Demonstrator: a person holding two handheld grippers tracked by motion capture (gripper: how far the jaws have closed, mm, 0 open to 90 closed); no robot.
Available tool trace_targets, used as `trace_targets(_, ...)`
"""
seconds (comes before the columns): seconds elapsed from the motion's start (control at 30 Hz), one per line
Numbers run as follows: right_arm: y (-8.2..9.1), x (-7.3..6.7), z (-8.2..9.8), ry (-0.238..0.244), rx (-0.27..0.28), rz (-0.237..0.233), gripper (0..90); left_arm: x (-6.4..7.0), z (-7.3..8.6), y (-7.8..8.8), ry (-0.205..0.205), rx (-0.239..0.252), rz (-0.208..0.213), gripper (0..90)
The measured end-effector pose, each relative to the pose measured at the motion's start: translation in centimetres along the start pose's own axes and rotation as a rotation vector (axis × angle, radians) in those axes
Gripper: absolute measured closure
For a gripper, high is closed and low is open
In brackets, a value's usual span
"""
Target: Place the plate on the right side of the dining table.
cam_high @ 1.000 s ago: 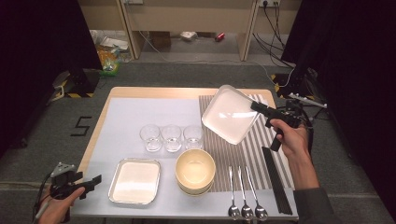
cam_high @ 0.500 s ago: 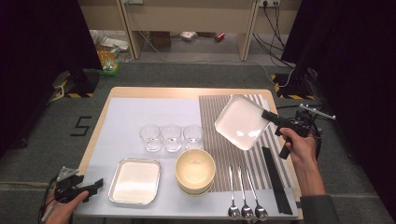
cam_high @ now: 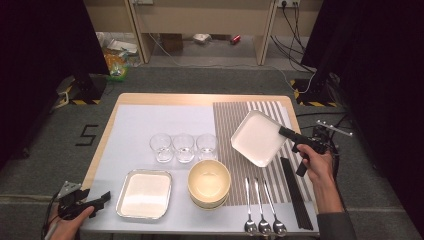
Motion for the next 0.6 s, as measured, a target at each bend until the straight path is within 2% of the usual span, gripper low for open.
trace_targets(0.17, 0.0, 0.8, 0.8, -0.014, -0.004, 0.004, 76.0, 0.3, -0.1, 0.3, -0.026, -0.017, -0.019, 16.2)
trace_targets(0.47, 0.2, 1.5, 1.1, -0.031, -0.005, 0.014, 75.9, 0.9, -0.1, 0.8, -0.115, -0.015, -0.051, 14.5)
trace_targets(0.57, 0.0, 1.5, 1.3, -0.029, -0.008, 0.014, 75.8, 1.0, -0.1, 1.2, -0.12, -0.006, -0.039, 14.6)
trace_targets(0.6, 0.0, 1.5, 1.3, -0.03, -0.011, 0.014, 75.9, 1.3, -0.1, 1.3, -0.117, 0.0, -0.011, 16.5)
Point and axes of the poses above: each handheld gripper's, and its own axes: y roughly backward along the jaws, z roughly out of its underside, x roughly to its right, the point moved 5 cm from there along -y, roughly forward along the jaws, and after that the axes turned 2 degrees about -z, right-handed, at the moved point
